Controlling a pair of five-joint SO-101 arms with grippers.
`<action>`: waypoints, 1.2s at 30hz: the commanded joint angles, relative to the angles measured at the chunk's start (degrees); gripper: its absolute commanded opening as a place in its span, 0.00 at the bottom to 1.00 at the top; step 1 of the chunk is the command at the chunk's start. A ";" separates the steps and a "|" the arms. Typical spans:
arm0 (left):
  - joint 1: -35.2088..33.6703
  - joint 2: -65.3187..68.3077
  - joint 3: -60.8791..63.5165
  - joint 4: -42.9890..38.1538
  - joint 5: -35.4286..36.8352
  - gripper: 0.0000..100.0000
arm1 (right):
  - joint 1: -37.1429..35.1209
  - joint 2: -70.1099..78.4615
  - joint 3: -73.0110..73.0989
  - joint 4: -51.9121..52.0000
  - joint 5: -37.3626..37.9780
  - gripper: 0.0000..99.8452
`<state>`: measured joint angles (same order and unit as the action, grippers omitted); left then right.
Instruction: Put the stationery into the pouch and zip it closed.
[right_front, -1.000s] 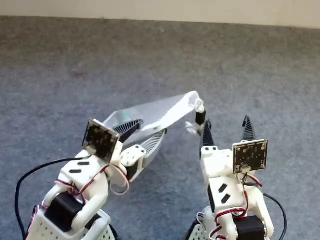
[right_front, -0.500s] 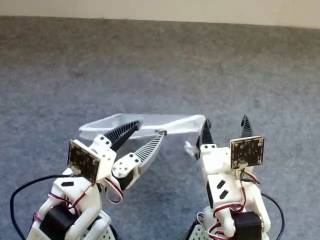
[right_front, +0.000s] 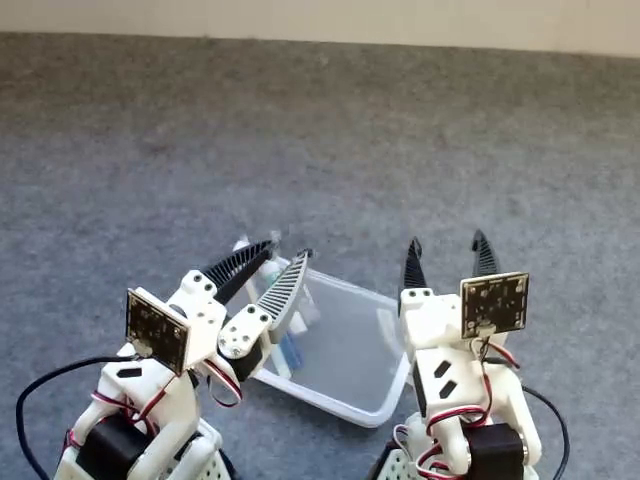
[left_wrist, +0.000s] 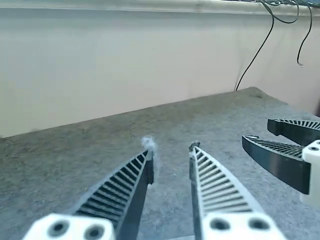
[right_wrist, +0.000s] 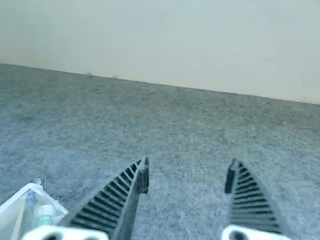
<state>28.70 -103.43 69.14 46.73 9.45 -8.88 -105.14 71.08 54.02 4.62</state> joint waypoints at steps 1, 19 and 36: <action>-5.41 -0.66 -2.77 0.62 0.26 0.12 | 0.48 -0.22 -3.03 -1.19 -0.18 0.12; -28.79 -0.75 -2.51 18.64 0.53 0.12 | 0.48 -0.22 -5.76 11.30 -0.53 0.08; -35.65 -0.75 20.00 16.44 0.26 0.12 | 0.57 -0.22 10.95 17.54 -0.18 0.08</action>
<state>-5.93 -103.52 86.11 65.54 9.45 -8.79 -105.14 78.73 71.43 4.62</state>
